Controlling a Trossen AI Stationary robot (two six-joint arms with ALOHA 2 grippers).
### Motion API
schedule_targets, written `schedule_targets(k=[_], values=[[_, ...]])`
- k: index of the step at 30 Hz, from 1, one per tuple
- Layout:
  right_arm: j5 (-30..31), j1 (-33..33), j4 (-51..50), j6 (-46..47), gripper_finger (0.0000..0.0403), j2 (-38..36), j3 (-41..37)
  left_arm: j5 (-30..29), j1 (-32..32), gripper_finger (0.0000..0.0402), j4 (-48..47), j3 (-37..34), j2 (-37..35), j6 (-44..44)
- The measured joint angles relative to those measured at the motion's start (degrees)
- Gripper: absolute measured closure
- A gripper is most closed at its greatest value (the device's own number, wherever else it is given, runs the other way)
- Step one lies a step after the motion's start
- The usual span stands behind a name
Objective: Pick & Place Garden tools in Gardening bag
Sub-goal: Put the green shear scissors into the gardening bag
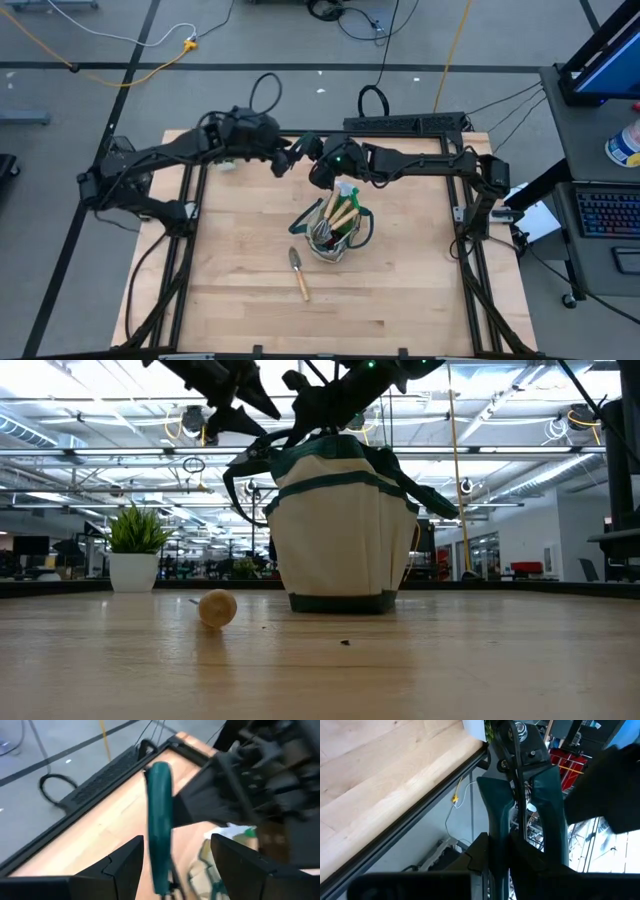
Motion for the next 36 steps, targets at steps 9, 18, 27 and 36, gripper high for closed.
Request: schedule_targets(k=[9, 18, 27, 36], values=[[-0.02, 0.2, -0.46, -0.7, 0.0363, 0.0, 0.0, -2.03, 0.29, 0.0165, -2.26, 3.11, 3.12, 3.58], [-0.7, 0.24, 0.02, -3.45, 0.0363, 0.0, 0.0, 1.95, 1.0, 0.0165, -3.02, 3.14, 3.11, 8.36], [-1.83, 0.78, 0.02, -5.34, 0.0363, 0.0, 0.0, 4.22, 1.7, 0.0186, -4.08, 3.14, 3.11, 11.28], [-1.7, 1.71, 0.02, -6.25, 0.0363, 0.0, 0.0, 4.59, 1.7, 0.0261, -4.35, 3.14, 3.11, 14.24]])
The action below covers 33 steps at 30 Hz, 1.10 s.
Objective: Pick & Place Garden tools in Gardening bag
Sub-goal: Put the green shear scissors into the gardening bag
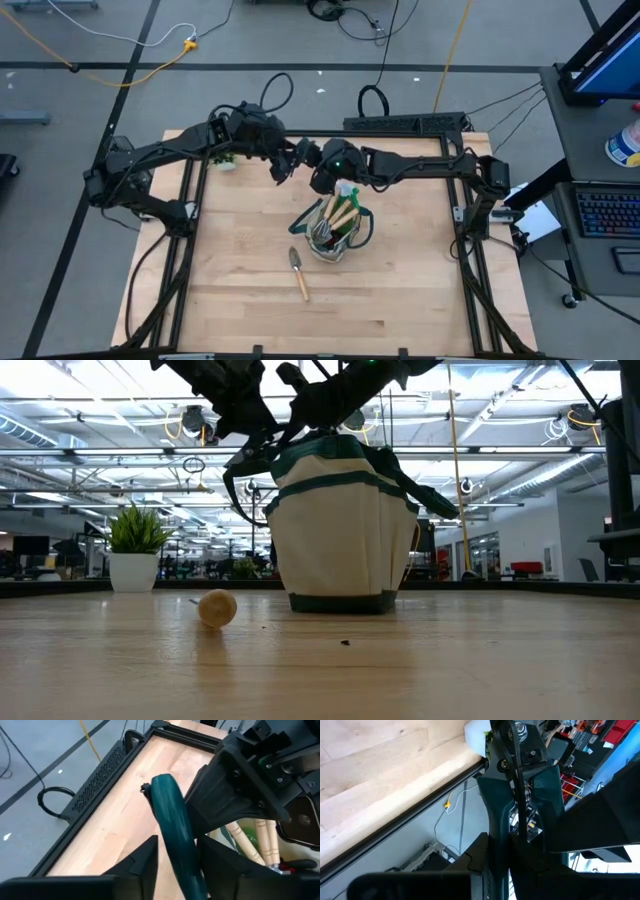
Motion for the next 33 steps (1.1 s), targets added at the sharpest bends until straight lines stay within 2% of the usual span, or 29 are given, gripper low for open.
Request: schedule_targets(k=[7, 13, 16, 20, 24, 33], values=[[0.25, 0.71, -0.04, -0.07, 0.0363, 0.0, -0.09, 1.0, 0.0, 0.0329, -1.75, 0.0, 0.2, -0.78], [0.04, 0.74, -0.02, 2.17, 0.0359, 0.0, -0.11, 1.02, -0.04, 0.0329, -2.29, 0.0, 0.2, -1.87], [0.86, 0.76, 0.2, 6.44, 0.0323, 0.0, -0.11, 0.86, -0.17, 0.0329, -2.59, 0.02, 0.2, -1.87], [5.27, 0.76, 0.87, 9.61, 0.0271, 0.0, -0.09, -1.34, -0.17, 0.0329, -4.1, 0.0, 0.27, -1.98], [9.78, 0.35, 0.63, 9.93, 0.0243, 0.0, -0.09, -5.09, -0.15, 0.0329, -7.15, -0.02, 0.33, -2.75], [15.84, -2.49, -0.02, 17.39, 0.0231, -0.11, 0.0, -10.24, -0.17, 0.0329, -9.62, -0.12, 0.33, -3.12]])
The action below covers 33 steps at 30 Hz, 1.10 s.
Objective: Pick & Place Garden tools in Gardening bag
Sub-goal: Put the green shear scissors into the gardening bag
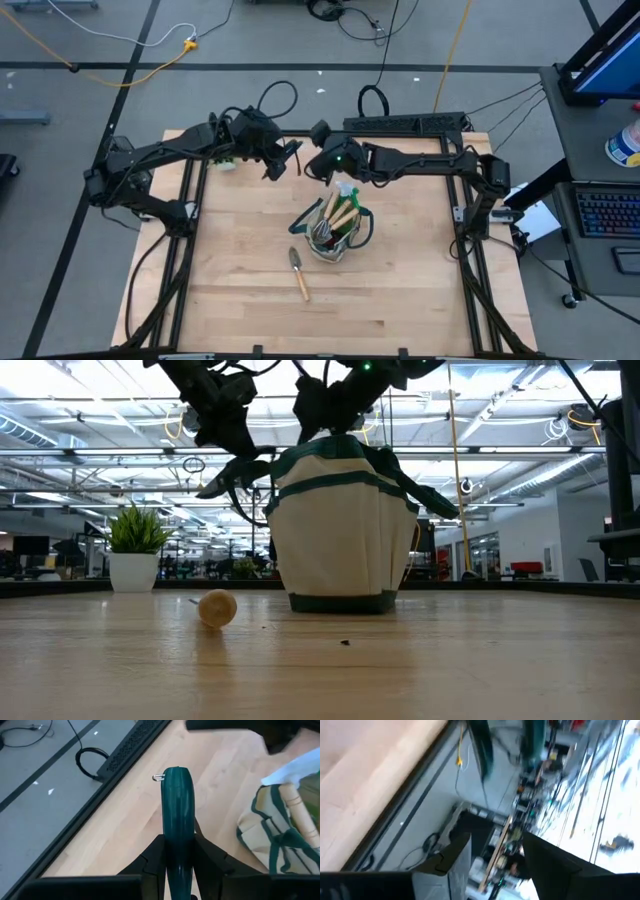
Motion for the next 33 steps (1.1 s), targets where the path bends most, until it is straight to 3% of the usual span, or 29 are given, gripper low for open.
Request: schedule_targets(k=[3, 13, 17, 25, 33], values=[[2.33, -1.44, -0.16, 4.46, 0.0236, 0.0, 0.0, 0.06, 0.0, 0.0329, 1.03, 0.02, 0.0, 0.0], [2.01, -5.84, -2.16, 26.17, 0.0243, -0.65, 0.02, 2.44, 0.02, 0.0329, 11.35, 0.15, -1.92, 1.99], [-1.68, -7.39, -4.8, 36.3, 0.0243, -1.71, 0.06, 4.49, 0.12, 0.0329, 14.68, 0.04, -2.62, 2.83], [-28.45, -11.58, -13.88, 62.06, 0.0243, -7.6, 0.02, 6.69, 0.11, 0.0329, 15.92, 0.06, -2.86, 3.51], [-55.49, -15.15, -13.01, 75.06, 0.0243, -12.19, 0.02, 7.16, 0.09, 0.0329, 17.64, 0.06, -2.86, 3.9]])
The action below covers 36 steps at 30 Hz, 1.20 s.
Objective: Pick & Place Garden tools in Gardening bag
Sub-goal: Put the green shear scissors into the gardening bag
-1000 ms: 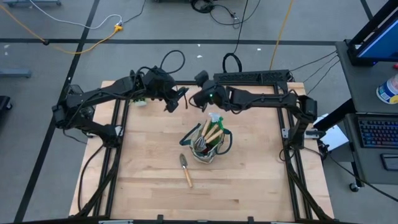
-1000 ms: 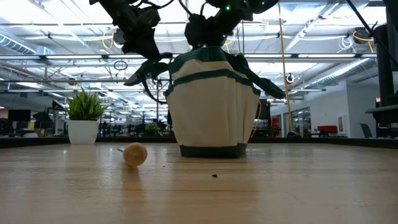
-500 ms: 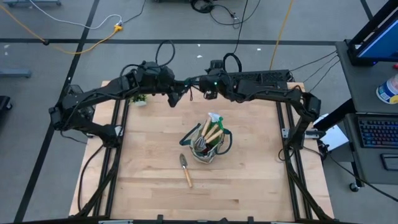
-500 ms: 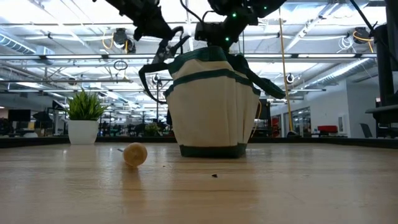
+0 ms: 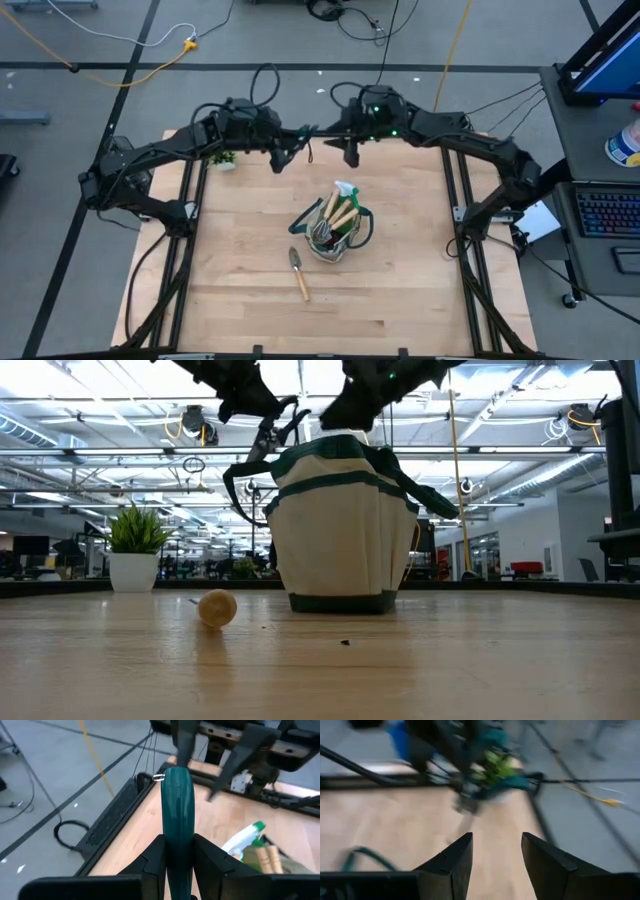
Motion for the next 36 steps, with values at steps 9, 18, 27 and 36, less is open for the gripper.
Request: schedule_targets(k=[9, 18, 27, 36], values=[[-7.04, -0.03, 3.26, 5.63, 0.0243, -0.64, 0.0, 2.81, -2.25, 0.0329, 4.77, 0.0, 0.0, 0.66], [-7.65, 0.03, 7.53, 8.24, 0.0243, -0.64, -0.11, 1.87, -5.5, 0.0329, 5.09, 0.0, 0.01, 0.61], [-11.26, 0.78, 10.3, 10.13, 0.0243, -0.64, -0.11, 3.13, -6.2, 0.0329, 6.59, 0.0, 0.05, 0.62], [-11.6, 0.78, 10.17, 11.6, 0.0285, -0.62, -0.11, 3.09, -6.5, 0.0329, 7.77, 0.0, 0.07, 0.39]])
